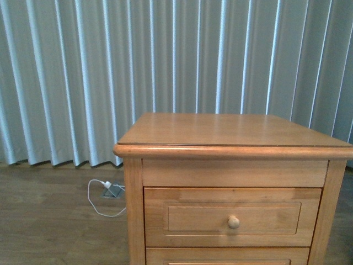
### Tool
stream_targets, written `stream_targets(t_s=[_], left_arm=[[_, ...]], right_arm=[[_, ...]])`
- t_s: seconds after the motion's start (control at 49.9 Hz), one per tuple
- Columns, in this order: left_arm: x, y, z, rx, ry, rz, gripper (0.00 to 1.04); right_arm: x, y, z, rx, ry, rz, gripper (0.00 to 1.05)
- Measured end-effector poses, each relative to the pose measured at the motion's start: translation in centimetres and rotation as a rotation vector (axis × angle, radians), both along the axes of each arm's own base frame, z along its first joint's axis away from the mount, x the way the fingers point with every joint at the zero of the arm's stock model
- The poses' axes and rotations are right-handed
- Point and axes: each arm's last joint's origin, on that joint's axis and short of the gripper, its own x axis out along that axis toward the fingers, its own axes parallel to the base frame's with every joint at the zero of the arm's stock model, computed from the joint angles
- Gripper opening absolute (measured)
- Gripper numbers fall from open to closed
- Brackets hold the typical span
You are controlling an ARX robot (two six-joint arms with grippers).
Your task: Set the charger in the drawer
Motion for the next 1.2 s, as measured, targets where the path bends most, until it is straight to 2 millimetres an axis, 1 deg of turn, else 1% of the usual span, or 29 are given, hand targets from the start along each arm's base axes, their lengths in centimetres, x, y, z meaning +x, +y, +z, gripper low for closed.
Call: stream_targets(t_s=[0.08, 0.321, 0.401, 0.461, 0.521, 0.581, 0.822, 1.103, 1.163, 1.203], left_arm=[[0.0, 0.0, 0.0, 0.000, 0.000, 0.000, 0.99], [0.0, 0.0, 0.0, 0.000, 0.000, 0.000, 0.99], [0.0, 0.0, 0.0, 0.000, 0.000, 0.000, 0.99], [0.0, 0.0, 0.0, 0.000, 0.000, 0.001, 0.99], [0.0, 0.0, 0.0, 0.000, 0.000, -0.001, 0.99], [0.0, 0.0, 0.0, 0.000, 0.000, 0.000, 0.99], [0.0, 0.0, 0.0, 0.000, 0.000, 0.000, 0.99], [0.0, 0.0, 0.0, 0.000, 0.000, 0.000, 0.99], [0.0, 0.0, 0.0, 0.000, 0.000, 0.000, 0.99], [0.0, 0.0, 0.0, 0.000, 0.000, 0.000, 0.99]], right_arm=[[-0.4, -0.4, 0.1, 0.016, -0.024, -0.024, 0.96], [-0.5, -0.5, 0.1, 0.019, -0.030, -0.031, 0.96], [-0.6, -1.1, -0.2, -0.029, -0.172, -0.105, 0.83], [-0.8, -1.4, -0.3, -0.053, -0.229, -0.140, 0.72], [-1.0, -1.4, -0.3, -0.066, -0.247, -0.136, 0.60], [-1.2, -1.4, -0.6, -0.074, -0.249, -0.133, 0.44], [-1.7, -1.4, -1.6, -0.085, -0.256, -0.132, 0.01], [-2.2, -1.4, -1.6, -0.084, -0.257, -0.132, 0.01], [-2.9, -1.4, -2.1, -0.087, -0.222, -0.130, 0.01], [-3.2, -1.4, -1.9, -0.085, -0.248, -0.130, 0.01]])
